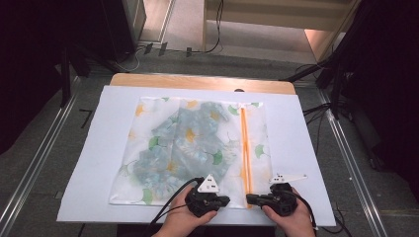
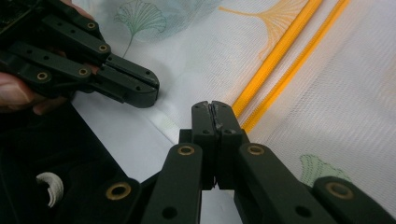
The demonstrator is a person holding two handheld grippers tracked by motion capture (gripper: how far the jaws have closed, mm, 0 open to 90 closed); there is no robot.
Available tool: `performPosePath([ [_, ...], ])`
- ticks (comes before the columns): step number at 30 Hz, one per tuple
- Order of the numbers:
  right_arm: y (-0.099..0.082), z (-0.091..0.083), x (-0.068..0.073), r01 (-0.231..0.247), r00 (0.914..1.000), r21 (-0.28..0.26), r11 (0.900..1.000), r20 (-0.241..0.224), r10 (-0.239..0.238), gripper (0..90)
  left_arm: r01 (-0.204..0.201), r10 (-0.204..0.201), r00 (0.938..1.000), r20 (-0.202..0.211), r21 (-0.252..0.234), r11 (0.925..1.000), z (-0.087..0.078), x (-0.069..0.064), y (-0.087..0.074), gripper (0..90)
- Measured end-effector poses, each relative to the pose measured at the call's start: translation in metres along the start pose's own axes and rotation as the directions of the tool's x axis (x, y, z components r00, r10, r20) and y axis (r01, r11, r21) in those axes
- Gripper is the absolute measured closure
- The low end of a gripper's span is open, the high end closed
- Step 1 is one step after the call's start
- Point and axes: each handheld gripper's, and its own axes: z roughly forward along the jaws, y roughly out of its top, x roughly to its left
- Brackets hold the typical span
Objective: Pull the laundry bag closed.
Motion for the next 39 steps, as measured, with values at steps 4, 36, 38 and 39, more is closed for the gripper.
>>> performPosePath([
  [4, 0.0, -0.001, 0.001, 0.017, 0.9998, -0.013, 0.9998, 0.004, -0.017, 90.0, 0.005, -0.005, 1.0, 0.007, -0.002, 1.0, 0.0, 0.0, 0.0, 87.6],
  [36, 0.002, -0.002, 0.002, 0.043, 0.9969, -0.058, 0.9974, 0.069, -0.039, 90.0, -0.079, 0.079, 0.9968, -0.006, 0.009, 0.9968, 0.028, -0.026, 0.016, 90.0],
  [38, 0.002, -0.001, 0.002, 0.038, 0.9963, -0.055, 0.9978, 0.079, -0.033, 90.0, -0.093, 0.094, 0.9955, -0.013, 0.009, 0.9956, 0.028, -0.027, 0.015, 90.0],
  [39, 0.003, 0.0, 0.002, 0.039, 0.9951, -0.052, 0.9979, 0.093, -0.034, 90.0, -0.097, 0.097, 0.9952, -0.012, 0.007, 0.9952, 0.028, -0.027, 0.015, 90.0],
])
